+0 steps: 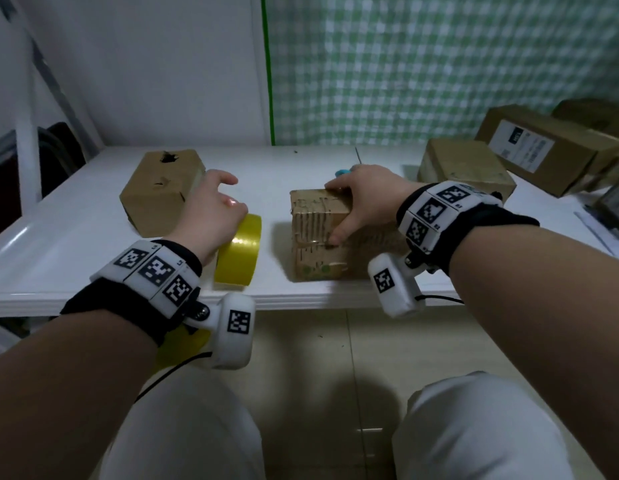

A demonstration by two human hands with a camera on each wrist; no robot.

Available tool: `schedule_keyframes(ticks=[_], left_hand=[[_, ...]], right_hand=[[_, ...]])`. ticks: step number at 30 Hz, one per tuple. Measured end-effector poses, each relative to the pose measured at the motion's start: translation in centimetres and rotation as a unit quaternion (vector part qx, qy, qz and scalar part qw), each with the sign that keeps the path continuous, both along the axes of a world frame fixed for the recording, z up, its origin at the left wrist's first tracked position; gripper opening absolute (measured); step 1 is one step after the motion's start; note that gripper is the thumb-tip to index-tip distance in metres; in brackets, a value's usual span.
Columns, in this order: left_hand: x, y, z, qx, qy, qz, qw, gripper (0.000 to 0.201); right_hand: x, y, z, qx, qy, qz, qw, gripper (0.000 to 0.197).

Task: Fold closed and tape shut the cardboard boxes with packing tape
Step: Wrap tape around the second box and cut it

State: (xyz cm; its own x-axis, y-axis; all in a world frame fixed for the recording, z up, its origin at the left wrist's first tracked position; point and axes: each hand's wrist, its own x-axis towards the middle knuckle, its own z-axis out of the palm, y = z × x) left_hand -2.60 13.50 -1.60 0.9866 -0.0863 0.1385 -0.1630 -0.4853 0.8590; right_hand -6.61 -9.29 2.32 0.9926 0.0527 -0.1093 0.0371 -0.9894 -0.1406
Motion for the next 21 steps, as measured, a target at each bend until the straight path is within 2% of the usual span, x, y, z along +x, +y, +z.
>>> schedule_keyframes(ticks=[3, 5, 7, 9, 12, 14, 17, 19, 21], left_hand=[[-0.1, 0.2, 0.5, -0.064, 0.026, 0.015, 0.998, 0.037], [-0.3, 0.2, 1.0, -0.088, 0.034, 0.018, 0.995, 0.040], [-0.5, 0.1, 1.6, -0.094, 0.032, 0.019, 0.995, 0.042], [-0.7, 0.0, 2.1, -0.100, 0.025, 0.022, 0.994, 0.042], [-1.2, -0.3, 3.0, -0.137, 0.031, 0.013, 0.990, 0.042], [-1.4, -0.7, 3.9, -0.172, 0.047, -0.001, 0.984, 0.042], [-2.1, -1.6, 5.5, -0.234, 0.082, -0.017, 0.969, 0.040], [-2.8, -2.5, 6.6, -0.288, 0.108, -0.016, 0.951, 0.036], [-3.6, -3.5, 7.6, -0.344, 0.135, -0.018, 0.929, 0.027]], right_hand=[[-0.7, -0.2, 1.2, 0.066, 0.049, -0.007, 0.997, 0.089], [-1.0, -0.4, 1.4, 0.091, 0.007, -0.016, 0.996, 0.071], [-1.3, -0.7, 1.4, 0.050, -0.056, -0.019, 0.997, 0.056], [-1.6, -0.7, 1.0, -0.003, -0.065, -0.012, 0.998, 0.045], [-2.1, -0.6, 0.2, 0.016, -0.079, -0.011, 0.997, 0.036], [-2.6, -0.3, 0.2, 0.091, -0.109, -0.019, 0.990, 0.037], [-3.8, 0.8, 0.9, 0.245, -0.056, -0.007, 0.968, 0.054], [-4.1, 1.6, 1.1, 0.275, -0.028, 0.019, 0.961, 0.057], [-4.3, 2.2, 1.1, 0.292, -0.034, 0.028, 0.955, 0.056]])
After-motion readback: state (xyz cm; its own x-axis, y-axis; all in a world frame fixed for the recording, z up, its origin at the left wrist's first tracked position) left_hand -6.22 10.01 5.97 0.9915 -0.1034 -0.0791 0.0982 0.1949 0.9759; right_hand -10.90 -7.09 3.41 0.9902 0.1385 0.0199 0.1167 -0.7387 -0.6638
